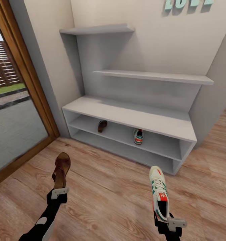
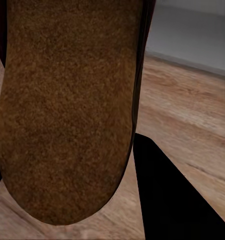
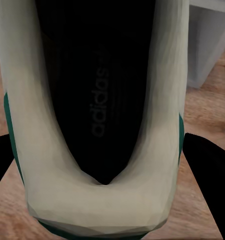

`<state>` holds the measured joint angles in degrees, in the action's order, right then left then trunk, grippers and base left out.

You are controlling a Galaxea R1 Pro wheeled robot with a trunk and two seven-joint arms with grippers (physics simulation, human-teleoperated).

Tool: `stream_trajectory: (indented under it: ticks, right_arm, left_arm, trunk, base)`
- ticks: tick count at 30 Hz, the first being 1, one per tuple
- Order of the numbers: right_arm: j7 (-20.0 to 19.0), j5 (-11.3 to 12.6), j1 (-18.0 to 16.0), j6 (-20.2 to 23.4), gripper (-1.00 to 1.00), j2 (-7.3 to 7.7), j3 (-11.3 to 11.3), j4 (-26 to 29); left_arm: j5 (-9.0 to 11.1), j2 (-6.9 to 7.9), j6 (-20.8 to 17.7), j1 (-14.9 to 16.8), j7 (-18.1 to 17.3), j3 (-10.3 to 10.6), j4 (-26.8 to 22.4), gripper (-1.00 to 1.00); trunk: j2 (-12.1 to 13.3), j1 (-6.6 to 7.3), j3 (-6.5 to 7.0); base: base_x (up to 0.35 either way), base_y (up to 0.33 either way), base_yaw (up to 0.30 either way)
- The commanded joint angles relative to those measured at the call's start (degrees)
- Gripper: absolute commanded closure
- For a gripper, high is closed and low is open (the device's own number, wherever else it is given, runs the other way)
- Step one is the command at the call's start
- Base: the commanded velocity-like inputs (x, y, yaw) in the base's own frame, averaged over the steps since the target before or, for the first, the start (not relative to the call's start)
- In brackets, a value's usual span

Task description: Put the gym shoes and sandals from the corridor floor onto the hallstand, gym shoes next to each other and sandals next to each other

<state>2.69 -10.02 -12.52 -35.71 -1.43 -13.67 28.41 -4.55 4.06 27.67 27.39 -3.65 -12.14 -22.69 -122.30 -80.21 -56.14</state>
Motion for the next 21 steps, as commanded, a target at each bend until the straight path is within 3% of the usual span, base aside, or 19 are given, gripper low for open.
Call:
stream_trajectory:
  ticks: [1, 21]
  right_arm:
    - [0.2, -0.5, 0.0, -0.1, 1.00, -0.06, -0.3, 0.0]
    - [0.2, -0.5, 0.0, -0.2, 1.00, -0.06, -0.3, 0.0]
  left_arm:
    - [-0.6, -0.03, 0.2, 0.0, -0.4, -0.5, 0.0, 1.00]
    - [-0.6, -0.02, 0.2, 0.0, -0.5, -0.6, 0.1, 1.00]
  trunk:
    - [0.0, 0.00, -0.04]
    - [0.0, 0.00, -0.04]
  base:
    - [0.137, 0.315, -0.293]
    - [0.152, 0.318, -0.284]
